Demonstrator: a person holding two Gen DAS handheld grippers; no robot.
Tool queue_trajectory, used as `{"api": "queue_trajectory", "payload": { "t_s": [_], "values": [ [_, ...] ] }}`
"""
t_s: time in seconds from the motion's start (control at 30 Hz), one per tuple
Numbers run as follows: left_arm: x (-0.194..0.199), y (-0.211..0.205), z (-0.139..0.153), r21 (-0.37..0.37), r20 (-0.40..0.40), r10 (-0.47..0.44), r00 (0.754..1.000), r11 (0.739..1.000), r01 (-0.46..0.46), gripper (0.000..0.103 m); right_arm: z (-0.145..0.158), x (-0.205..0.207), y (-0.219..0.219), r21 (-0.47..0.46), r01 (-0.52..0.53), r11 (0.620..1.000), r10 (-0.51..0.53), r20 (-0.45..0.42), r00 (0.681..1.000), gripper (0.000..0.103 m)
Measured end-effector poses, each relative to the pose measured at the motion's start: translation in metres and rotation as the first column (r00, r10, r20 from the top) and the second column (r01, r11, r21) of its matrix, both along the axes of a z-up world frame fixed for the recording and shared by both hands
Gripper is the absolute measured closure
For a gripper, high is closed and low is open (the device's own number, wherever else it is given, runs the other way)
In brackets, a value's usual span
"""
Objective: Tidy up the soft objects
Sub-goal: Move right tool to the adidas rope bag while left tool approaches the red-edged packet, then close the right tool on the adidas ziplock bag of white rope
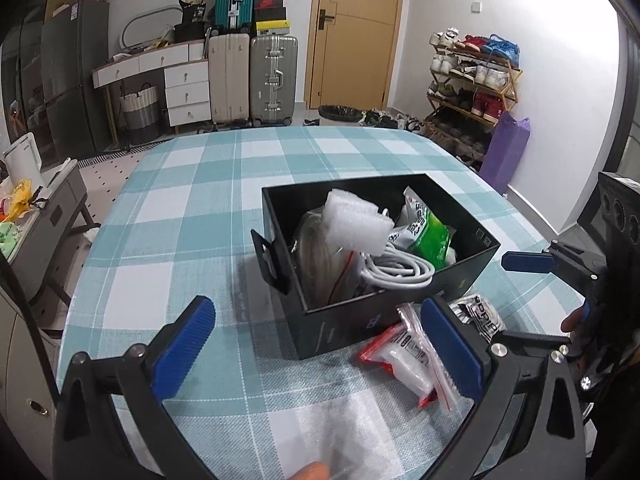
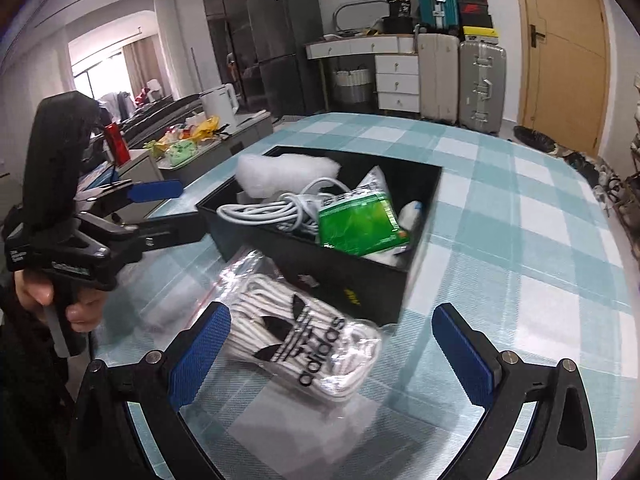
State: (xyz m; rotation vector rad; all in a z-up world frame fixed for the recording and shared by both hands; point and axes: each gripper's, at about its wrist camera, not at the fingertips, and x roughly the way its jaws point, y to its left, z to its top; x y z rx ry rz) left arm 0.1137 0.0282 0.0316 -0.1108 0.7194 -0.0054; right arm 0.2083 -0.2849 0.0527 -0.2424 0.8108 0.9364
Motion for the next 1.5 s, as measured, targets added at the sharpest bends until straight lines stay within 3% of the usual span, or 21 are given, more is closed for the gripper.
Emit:
{"api": "queue_trajectory", "payload": {
  "t_s": [0.57,1.5],
  "values": [
    [-0.002,0.002,0.003,0.002,-0.003,0.008,1.000,1.000,-0.008,0.000,-0.019,-0.009,0.035,-0.056,0.032,0.998,-0.036,-0.067,0.997,0.001],
    [0.003,0.009,-0.007,-0.002,-0.030,0.016,0.999,1.000,-0.016,0.000,-0.036,0.003,0.038,-0.042,0.085,0.996,-0.090,-0.151,0.984,0.001]
  ]
}}
